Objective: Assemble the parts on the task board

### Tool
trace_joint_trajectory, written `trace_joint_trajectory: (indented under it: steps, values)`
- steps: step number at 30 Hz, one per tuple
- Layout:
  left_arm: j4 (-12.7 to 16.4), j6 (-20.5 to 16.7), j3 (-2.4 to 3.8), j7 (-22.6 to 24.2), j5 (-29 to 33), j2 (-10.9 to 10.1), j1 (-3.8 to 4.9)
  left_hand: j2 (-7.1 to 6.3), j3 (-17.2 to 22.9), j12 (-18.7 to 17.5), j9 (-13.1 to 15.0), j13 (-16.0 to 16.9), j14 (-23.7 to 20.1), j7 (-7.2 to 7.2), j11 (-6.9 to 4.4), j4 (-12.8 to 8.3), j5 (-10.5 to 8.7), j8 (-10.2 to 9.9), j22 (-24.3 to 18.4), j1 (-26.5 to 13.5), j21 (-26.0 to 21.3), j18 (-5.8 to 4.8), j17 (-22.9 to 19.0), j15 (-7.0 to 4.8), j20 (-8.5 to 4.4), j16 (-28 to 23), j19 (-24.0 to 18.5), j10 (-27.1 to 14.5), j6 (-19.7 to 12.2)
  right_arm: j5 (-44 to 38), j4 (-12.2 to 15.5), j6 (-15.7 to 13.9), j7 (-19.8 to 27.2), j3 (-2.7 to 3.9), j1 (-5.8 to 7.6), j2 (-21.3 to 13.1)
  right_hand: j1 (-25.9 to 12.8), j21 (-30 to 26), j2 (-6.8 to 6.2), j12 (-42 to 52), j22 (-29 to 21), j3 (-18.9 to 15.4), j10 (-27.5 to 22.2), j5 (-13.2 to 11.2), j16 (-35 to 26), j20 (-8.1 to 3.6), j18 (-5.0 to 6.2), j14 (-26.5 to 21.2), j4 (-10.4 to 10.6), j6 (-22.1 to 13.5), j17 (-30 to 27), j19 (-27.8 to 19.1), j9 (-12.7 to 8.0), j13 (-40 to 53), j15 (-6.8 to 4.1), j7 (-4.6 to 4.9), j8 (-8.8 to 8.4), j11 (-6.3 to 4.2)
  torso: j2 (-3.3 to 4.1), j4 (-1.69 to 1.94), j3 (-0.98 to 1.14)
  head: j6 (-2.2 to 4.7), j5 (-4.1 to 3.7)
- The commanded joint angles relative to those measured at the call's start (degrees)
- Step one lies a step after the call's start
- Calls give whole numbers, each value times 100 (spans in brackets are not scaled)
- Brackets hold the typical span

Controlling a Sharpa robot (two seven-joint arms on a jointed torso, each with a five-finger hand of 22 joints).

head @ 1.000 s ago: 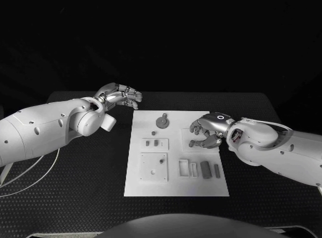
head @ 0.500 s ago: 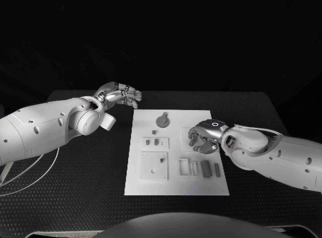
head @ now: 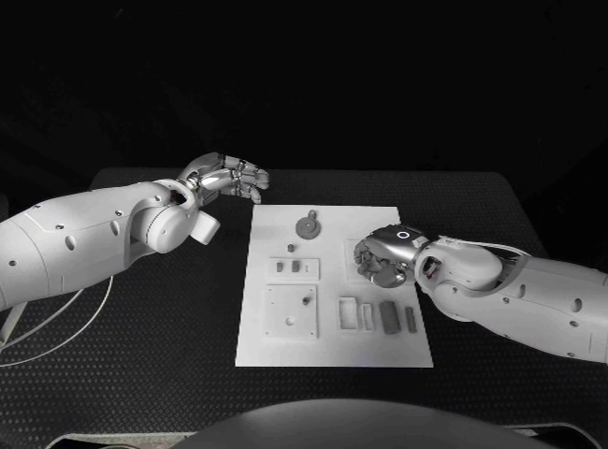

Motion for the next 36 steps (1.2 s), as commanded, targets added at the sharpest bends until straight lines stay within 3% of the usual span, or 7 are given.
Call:
trace_joint_trajectory:
  steps: [1, 10, 16, 18, 24, 28, 36]
  values:
    - [10, 116, 5, 32, 30, 0, 17, 29, -32, 35, -10, -9, 41, 17, -31, -12, -29, 37, -8, 26, -35, 66, 7, 2, 0, -23, 24, 16, 2, -266, -5, -84, -95, -13, -7, 34, 33, 23, 139, 60, 106, 6, 122, 12, 39, 14, 82, 4, -76, 118, -25, 38, 16, 42, -68, -29, 58, -25, 0, -6, 1, 3, 6]
    - [17, 136, 5, 29, 30, 3, 17, 25, -33, 31, -14, -12, 40, 19, -28, -16, -29, 33, -9, 30, -40, 66, 15, 2, 0, -31, 22, 9, -6, -308, -22, -219, -128, -21, -37, 93, 50, 58, 323, 180, 107, -11, 347, 13, 105, -8, 82, 56, -81, 370, -81, 95, 68, 205, -151, -132, 183, -125, -1, -5, 3, -7, 0]
    - [13, 140, 5, 26, 30, 0, 17, 25, -34, 29, -15, -13, 39, 21, -27, -16, -29, 32, -10, 32, -42, 66, 19, 2, 0, -35, 22, 6, -10, -307, -37, -205, -162, -21, -54, 118, -1, 63, 303, 185, 105, -34, 359, 11, 116, -10, 82, 63, -73, 396, -97, 106, 74, 237, -157, -142, 191, -132, -4, 0, -2, -20, -2]
    - [14, 146, 5, 25, 30, -5, 17, 25, -33, 28, -16, -14, 39, 21, -26, -17, -29, 32, -10, 33, -43, 66, 21, 3, 0, -37, 22, 5, -11, -279, -51, -168, -165, -21, -55, 125, -31, 61, 245, 178, 104, -49, 349, 11, 118, -9, 82, 60, -72, 389, -105, 104, 72, 246, -156, -140, 184, -129, -4, 1, -1, -21, 0]
    - [19, 149, 5, 17, 30, -15, 17, 24, -34, 25, -18, -16, 39, 23, -24, -18, -29, 30, -11, 35, -45, 65, 26, 3, 0, -42, 21, 0, -16, -171, -57, -147, -141, -24, -56, 126, -237, 41, -180, 74, 94, -75, 188, 15, 118, 7, 82, 18, 52, 219, -150, 97, 22, 259, -108, -69, 67, -69, -7, -2, -8, -26, 2]
    - [18, 146, 5, 21, 30, -16, 17, 24, -34, 24, -19, -17, 39, 24, -23, -18, -29, 29, -11, 36, -46, 64, 29, 3, 1, -44, 21, -3, -18, -162, -57, -139, -134, -25, -56, 125, -318, 32, -344, 55, 96, -66, 167, 12, 130, 6, 82, -2, 164, 155, -171, 94, 6, 287, -98, -37, 28, -58, -7, -3, -5, -18, 2]
    - [18, 154, 5, 21, 30, -20, 17, 27, -34, 23, -20, -19, 39, 25, -22, -18, -29, 29, -12, 39, -48, 64, 33, 4, 1, -48, 21, -4, -19, -131, -45, -181, -126, -26, -56, 129, -410, 29, -467, 50, 100, -73, 172, 10, 157, 1, 82, -14, 316, 97, -197, 96, -4, 335, -101, -17, -2, -61, -4, 1, -4, -14, 7]
